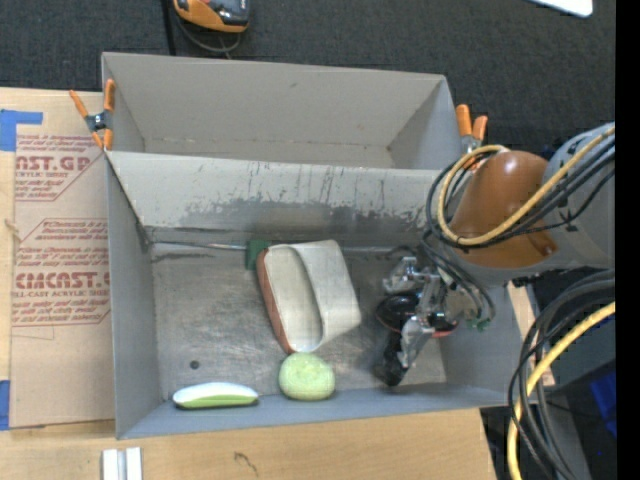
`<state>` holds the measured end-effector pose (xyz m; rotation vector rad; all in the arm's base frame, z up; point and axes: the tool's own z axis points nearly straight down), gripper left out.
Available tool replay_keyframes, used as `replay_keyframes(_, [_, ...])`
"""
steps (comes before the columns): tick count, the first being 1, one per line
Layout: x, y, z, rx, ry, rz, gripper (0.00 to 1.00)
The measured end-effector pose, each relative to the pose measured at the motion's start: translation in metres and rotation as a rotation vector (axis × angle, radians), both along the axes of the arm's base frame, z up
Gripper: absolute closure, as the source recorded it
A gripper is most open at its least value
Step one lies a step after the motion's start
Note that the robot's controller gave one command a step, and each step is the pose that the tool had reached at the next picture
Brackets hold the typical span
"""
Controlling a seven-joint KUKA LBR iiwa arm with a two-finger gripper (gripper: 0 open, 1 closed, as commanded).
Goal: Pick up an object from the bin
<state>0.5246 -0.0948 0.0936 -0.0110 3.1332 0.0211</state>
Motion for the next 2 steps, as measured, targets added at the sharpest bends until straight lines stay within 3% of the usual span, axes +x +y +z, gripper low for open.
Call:
replay_keyframes(1, [-0.008, -0.001, 0.021, -0.008, 0.0, 0.028, 1.0])
replay_keyframes(2, [-0.021, -0.004, 0.077, -0.012, 0.013, 0.135, 1.0])
